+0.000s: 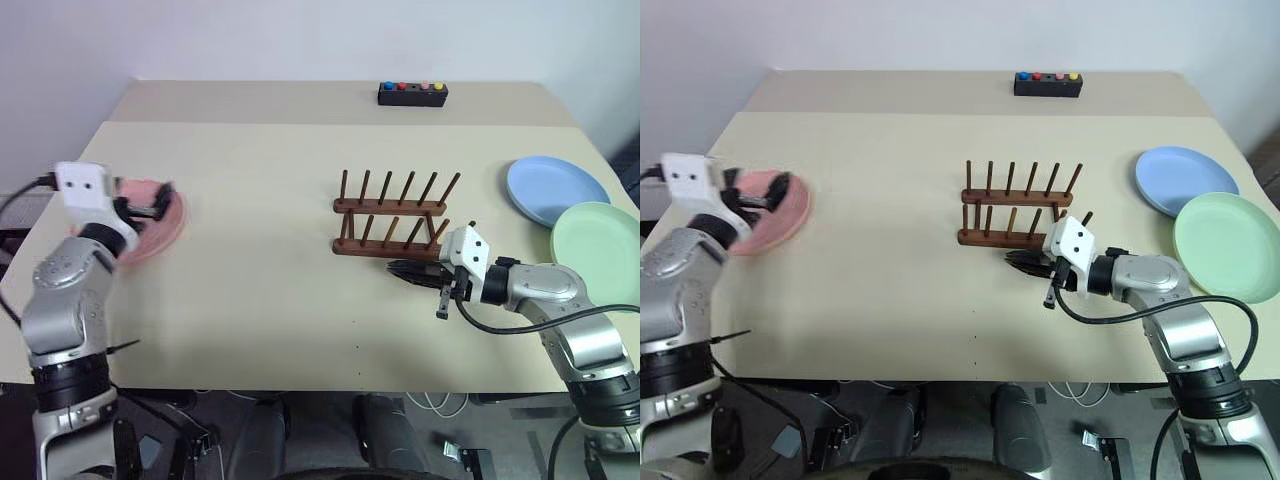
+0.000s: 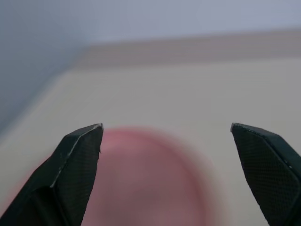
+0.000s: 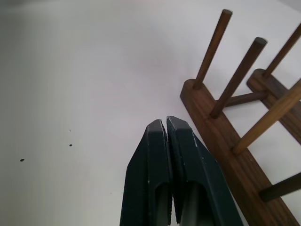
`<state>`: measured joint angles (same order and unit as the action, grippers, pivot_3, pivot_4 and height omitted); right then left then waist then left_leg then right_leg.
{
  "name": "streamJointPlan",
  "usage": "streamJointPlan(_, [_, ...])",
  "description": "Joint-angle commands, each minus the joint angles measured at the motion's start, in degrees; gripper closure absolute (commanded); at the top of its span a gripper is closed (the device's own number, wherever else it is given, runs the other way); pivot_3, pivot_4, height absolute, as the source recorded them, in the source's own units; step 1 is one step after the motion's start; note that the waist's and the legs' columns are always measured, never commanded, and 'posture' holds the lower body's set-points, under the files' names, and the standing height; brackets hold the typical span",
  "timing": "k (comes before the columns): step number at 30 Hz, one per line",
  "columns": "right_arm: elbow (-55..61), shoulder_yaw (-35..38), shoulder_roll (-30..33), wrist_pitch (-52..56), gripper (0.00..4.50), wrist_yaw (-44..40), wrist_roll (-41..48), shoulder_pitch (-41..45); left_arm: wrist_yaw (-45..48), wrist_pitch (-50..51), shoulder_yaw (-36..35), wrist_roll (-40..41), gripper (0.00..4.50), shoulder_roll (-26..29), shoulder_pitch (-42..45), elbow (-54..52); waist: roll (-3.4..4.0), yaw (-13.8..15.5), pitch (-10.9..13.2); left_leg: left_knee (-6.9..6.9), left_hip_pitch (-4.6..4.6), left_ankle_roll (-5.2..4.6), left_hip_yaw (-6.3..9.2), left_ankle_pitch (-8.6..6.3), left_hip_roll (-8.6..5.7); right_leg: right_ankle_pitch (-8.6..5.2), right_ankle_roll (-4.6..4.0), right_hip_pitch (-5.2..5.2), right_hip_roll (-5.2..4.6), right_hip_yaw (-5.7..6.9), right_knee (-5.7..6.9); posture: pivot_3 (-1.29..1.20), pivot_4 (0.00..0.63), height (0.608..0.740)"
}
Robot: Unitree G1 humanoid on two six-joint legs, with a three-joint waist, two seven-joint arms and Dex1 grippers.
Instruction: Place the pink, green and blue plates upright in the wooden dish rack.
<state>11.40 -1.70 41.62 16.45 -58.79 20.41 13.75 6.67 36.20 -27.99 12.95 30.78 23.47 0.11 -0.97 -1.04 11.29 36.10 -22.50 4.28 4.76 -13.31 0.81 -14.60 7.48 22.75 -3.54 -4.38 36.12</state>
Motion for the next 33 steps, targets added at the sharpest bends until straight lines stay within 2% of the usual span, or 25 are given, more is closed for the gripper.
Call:
streamJointPlan(1, [-1.0, 0.1, -0.3, -1.2, 4.44, -0.7, -0.1, 1.5, -10.6, 5.0, -9.9, 0.7, 0.02, -0.4, 2.9, 3.7, -0.11, -0.1, 0.0, -0.02, 0.0, 0.0, 0.02, 0.0, 0.0, 0.01, 0.02, 0.01, 0.0, 0.02, 0.0, 0.0, 0.15, 0.73])
streamJointPlan(5, [-1.5, 0.0, -0.7, -1.9, 4.44, -0.8, -0.4, 2.0, -15.5, 8.8, -16.7, 4.3, 0.02, -2.4, 5.0, 5.1, -0.17, 0.1, 0.0, -0.05, -0.01, 0.01, 0.05, 0.0, 0.0, 0.03, 0.05, 0.02, -0.02, 0.07, 0.01, 0.0, 0.15, 0.73])
streamJointPlan(15, [-0.4, 0.9, -0.9, -2.4, 4.44, 0.0, -0.7, 1.0, -14.5, 13.8, -17.6, 10.4, 0.02, -5.0, 6.8, 10.6, -0.26, 0.0, 0.0, -0.03, -0.01, 0.06, 0.08, 0.02, 0.0, 0.03, 0.04, 0.0, -0.01, 0.12, 0.03, 0.0, 0.15, 0.73])
streamJointPlan(18, [-0.1, 1.2, -0.7, -2.5, 4.44, 0.4, -0.7, 0.5, -14.7, 13.0, -17.0, 10.9, 0.89, -5.7, 6.9, 11.1, -0.25, 0.0, 0.0, -0.07, 0.0, 0.06, 0.08, 0.02, 0.0, 0.03, 0.04, 0.01, -0.01, 0.12, 0.03, 0.0, 0.15, 0.73])
streamJointPlan(25, [0.6, 1.5, -0.3, -2.7, 4.44, 0.7, -0.6, 0.5, -16.6, 9.9, -17.5, 11.5, 4.48, -6.6, 7.1, 9.6, -0.27, 0.0, 0.0, -0.06, 0.0, 0.06, 0.08, 0.02, 0.0, 0.04, 0.04, 0.01, -0.02, 0.11, 0.02, 0.0, 0.15, 0.73])
streamJointPlan(29, [0.5, 1.4, -0.9, -3.2, 4.44, 1.7, -1.1, 2.3, -13.6, 7.4, -13.5, 13.0, 4.48, -8.6, 6.8, 5.0, -0.27, 0.3, 0.0, -0.04, -0.01, 0.07, 0.07, 0.02, 0.0, 0.04, 0.04, -0.01, -0.02, 0.12, 0.02, 0.0, 0.15, 0.73])
streamJointPlan(33, [0.0, 0.3, -2.1, -5.6, 4.44, 4.8, -4.4, 6.8, -7.9, 0.5, -4.2, 11.3, 4.48, -10.2, 8.0, -4.1, -0.37, 0.4, 0.0, 0.02, -0.06, 0.16, 0.08, 0.07, -0.02, 0.05, 0.01, -0.02, -0.03, 0.12, 0.0, 0.0, 0.15, 0.73])
